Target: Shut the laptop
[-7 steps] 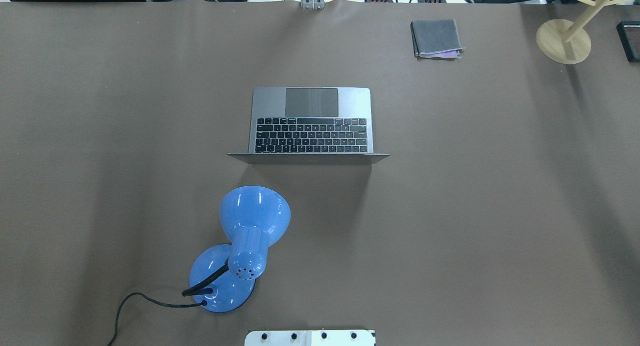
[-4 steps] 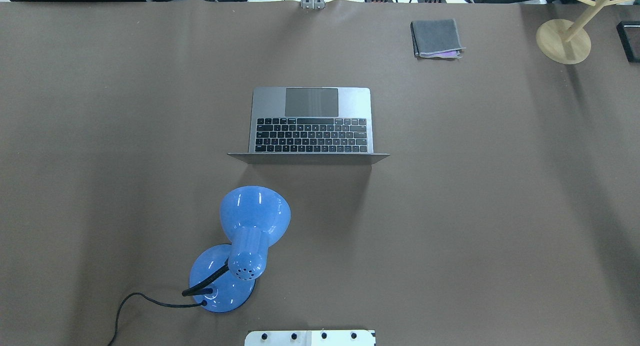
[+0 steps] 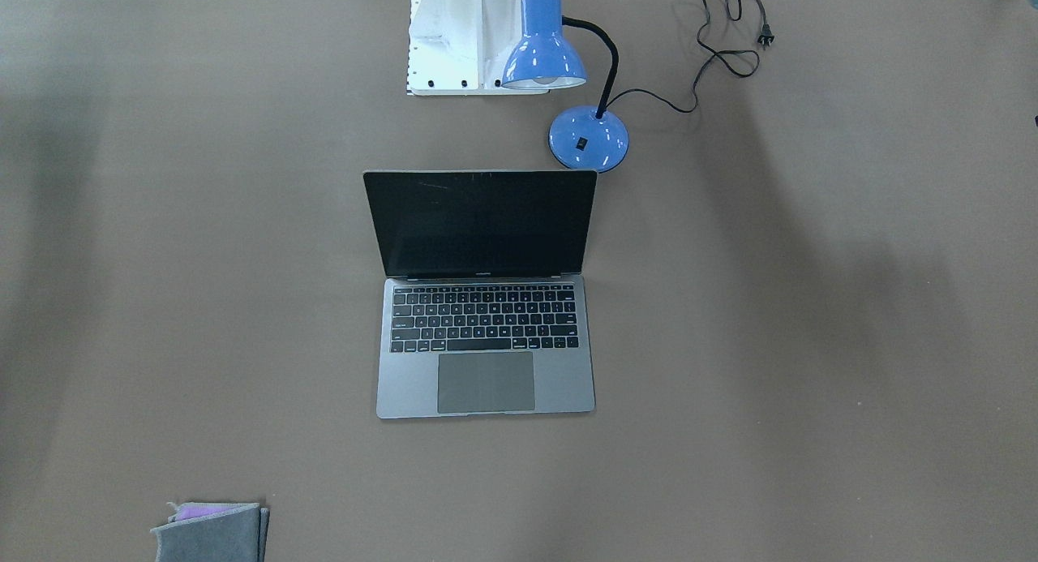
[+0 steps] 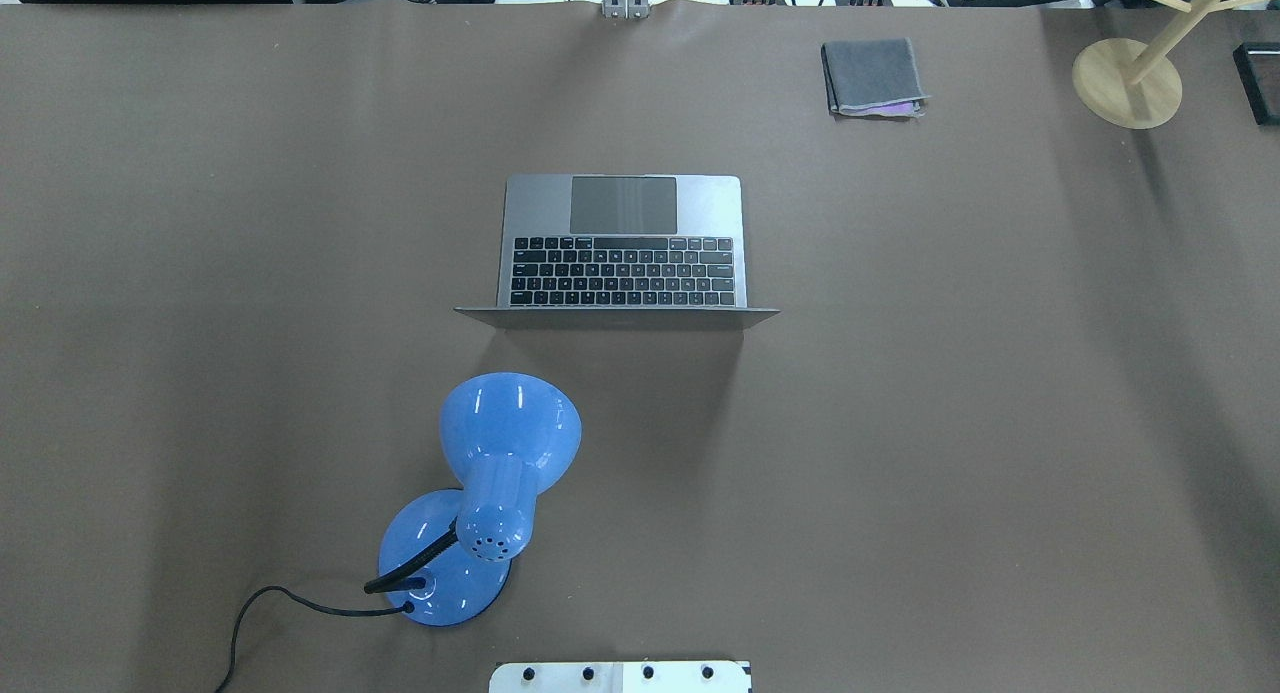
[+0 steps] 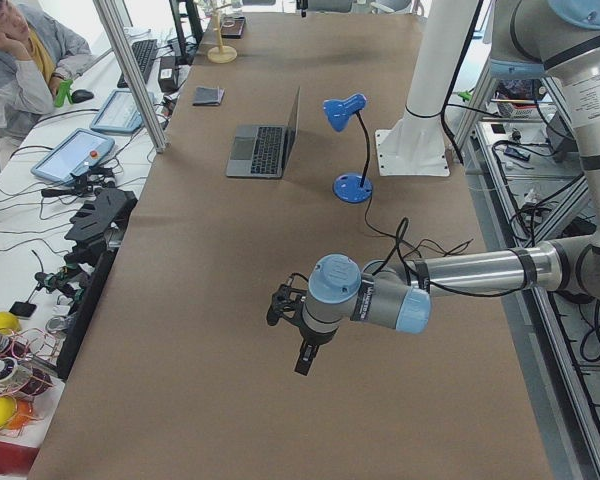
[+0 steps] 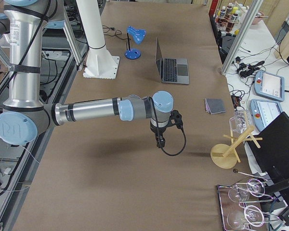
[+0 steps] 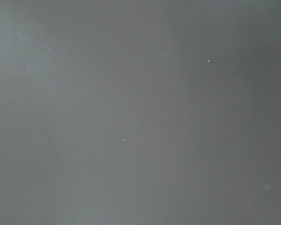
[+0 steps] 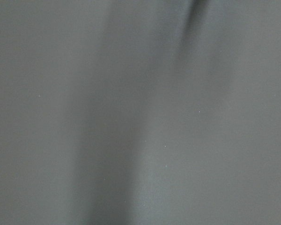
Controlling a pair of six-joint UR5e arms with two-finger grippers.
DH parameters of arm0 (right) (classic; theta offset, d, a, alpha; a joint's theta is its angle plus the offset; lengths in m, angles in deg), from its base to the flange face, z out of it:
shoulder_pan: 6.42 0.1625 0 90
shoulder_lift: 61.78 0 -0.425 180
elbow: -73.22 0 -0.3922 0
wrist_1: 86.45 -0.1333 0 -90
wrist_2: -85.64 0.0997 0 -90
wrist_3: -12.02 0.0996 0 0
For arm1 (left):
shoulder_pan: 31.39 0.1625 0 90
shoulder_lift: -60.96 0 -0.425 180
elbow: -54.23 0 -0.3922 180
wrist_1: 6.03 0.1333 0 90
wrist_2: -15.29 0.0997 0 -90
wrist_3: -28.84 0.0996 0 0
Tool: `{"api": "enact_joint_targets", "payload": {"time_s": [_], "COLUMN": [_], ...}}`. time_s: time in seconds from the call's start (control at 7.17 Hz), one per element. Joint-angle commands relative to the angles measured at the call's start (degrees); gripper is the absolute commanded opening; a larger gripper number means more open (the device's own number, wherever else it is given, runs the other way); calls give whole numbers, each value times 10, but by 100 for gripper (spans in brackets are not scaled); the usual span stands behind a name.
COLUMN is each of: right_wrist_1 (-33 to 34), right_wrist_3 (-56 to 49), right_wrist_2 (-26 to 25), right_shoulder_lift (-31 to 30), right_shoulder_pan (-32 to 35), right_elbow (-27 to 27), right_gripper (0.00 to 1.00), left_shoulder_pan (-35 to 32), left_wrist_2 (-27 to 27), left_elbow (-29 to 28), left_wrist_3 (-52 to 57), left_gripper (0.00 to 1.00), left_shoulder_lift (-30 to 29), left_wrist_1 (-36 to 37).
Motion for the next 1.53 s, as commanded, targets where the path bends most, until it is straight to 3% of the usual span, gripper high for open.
{"api": "enact_joint_targets", "payload": {"time_s": [0.0,0.28,0.42,0.56,0.7,0.84,0.98,1.12,1.4], "right_wrist_1": [0,0,-1,-1,-1,-1,-1,-1,0], "right_wrist_3": [1,2,23,119,228,301,388,492,666], "right_wrist_2": [1,23,54,52,43,36,35,6,-65], "right_shoulder_lift": [4,5,8,8,21,42,75,110,169], "right_shoulder_pan": [-5,-11,-26,-55,-98,-137,-174,-229,-345], "right_elbow": [-1,-18,-35,-85,-130,-153,-173,-206,-230], "right_gripper": [100,100,100,100,90,71,31,0,0], "left_shoulder_pan": [2,3,4,10,46,99,151,203,300], "left_wrist_2": [-1,-12,-74,-89,-94,-94,-94,-101,-97], "left_elbow": [0,4,14,34,50,77,104,133,152], "left_wrist_3": [0,-4,-92,-181,-246,-361,-460,-554,-746], "left_gripper": [97,97,97,98,97,84,51,1,0], "left_shoulder_lift": [0,-2,-7,-9,-26,-48,-71,-96,-194], "left_wrist_1": [1,1,0,-27,-36,-36,-36,-37,-38]}}
